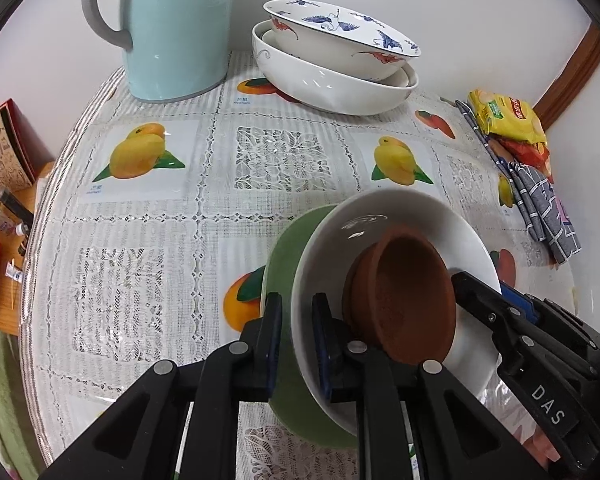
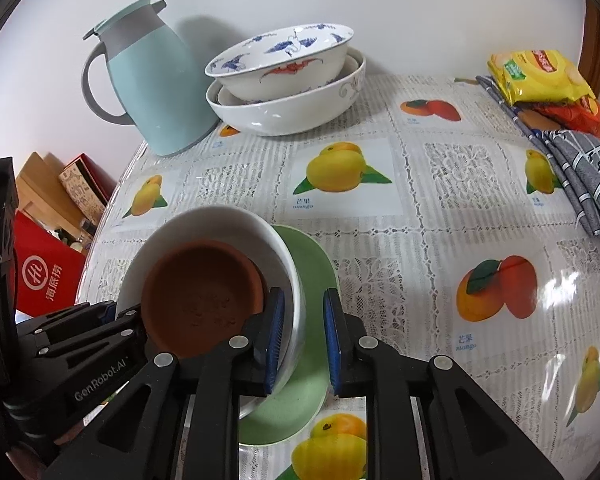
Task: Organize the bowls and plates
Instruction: 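Lower the white bowl onto the green plate with the left gripper, then open the left gripper and withdraw both grippers from the bowl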
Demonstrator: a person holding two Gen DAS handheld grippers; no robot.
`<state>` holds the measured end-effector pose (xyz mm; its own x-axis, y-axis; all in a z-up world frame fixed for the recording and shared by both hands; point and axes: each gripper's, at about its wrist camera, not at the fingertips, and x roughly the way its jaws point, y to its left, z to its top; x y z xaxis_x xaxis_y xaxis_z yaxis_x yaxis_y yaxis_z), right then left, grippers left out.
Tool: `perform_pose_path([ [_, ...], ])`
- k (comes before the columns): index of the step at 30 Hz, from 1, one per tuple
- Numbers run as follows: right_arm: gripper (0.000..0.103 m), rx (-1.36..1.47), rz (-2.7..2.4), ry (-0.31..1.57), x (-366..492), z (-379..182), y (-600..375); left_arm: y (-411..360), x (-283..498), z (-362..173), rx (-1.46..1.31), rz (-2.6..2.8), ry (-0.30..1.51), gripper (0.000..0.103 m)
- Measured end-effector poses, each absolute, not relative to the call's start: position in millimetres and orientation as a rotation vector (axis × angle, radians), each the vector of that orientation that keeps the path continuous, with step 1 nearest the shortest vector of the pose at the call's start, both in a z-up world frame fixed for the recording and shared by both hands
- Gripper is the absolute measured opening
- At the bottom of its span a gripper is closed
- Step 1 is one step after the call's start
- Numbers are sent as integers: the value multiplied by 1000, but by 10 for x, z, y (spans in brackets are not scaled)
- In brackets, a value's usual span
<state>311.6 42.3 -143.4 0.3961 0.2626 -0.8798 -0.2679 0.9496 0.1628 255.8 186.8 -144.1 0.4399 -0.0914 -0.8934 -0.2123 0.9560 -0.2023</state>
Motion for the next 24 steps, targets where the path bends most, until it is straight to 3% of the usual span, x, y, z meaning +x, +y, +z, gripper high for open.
perform_pose_path([
  [13, 24, 9, 343, 1120, 3040, -1403, 361, 1812, 2439, -1313, -266, 91, 1101, 19],
  [16, 27, 2, 345, 1114, 2988, -1373, 357, 1809, 2389, -1265, -255, 111, 1088, 30],
  [24, 28, -6, 346, 1101, 2811, -1226, 310, 1835, 2165, -1080, -251, 139, 1054, 30],
])
